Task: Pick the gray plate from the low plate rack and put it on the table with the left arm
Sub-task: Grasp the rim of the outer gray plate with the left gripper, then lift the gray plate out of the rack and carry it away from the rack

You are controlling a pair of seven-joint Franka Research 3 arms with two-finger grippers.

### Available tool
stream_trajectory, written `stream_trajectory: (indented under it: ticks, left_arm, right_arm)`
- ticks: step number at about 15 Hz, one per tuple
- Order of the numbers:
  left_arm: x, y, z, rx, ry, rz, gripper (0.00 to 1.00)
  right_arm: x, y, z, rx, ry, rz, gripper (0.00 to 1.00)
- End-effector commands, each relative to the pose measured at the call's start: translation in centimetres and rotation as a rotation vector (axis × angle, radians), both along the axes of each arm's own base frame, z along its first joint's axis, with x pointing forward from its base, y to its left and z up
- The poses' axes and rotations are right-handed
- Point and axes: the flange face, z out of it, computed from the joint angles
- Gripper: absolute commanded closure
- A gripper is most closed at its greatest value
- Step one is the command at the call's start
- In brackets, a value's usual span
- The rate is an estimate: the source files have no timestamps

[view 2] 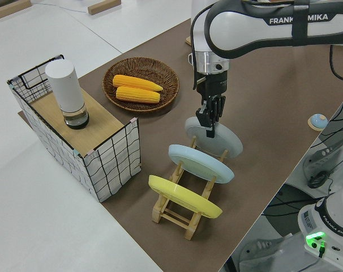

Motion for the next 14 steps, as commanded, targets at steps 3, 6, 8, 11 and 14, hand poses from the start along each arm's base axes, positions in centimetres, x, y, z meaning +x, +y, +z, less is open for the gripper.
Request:
stream_trajectory:
  ticks: [3,6,8,11,14]
  left_arm:
    - [-0.2,0.2,0.2,0.017,-0.009,0.004,0.98]
    - [0.2,0.3,2.8,0.024,-0.027,0.007,1.00]
    - [0.5,0.0,4.9,0.023,-0.028,0.012,1.00]
    - [0.8,-1.2,7.5,0.027,-0.020,0.011,1.00]
    - [0.9,-3.3,8.8,-0.052,-0.032,0.030,1.00]
  right_arm:
    - [-0.2,-0.1,0.4,-0.003,0.002,-0.014,0.017]
    - [-0.2,-0.1,0.5,-0.002,0.001,-0.014,0.017]
    - [-0.2,-0.1,0.4,-0.002,0.002,-0.014,0.017]
    - [-0.2,-0.1,0.4,-0.003,0.002,-0.014,0.017]
    - [-0.2,-0.1,0.4,-0.003,0.002,-0.014,0.017]
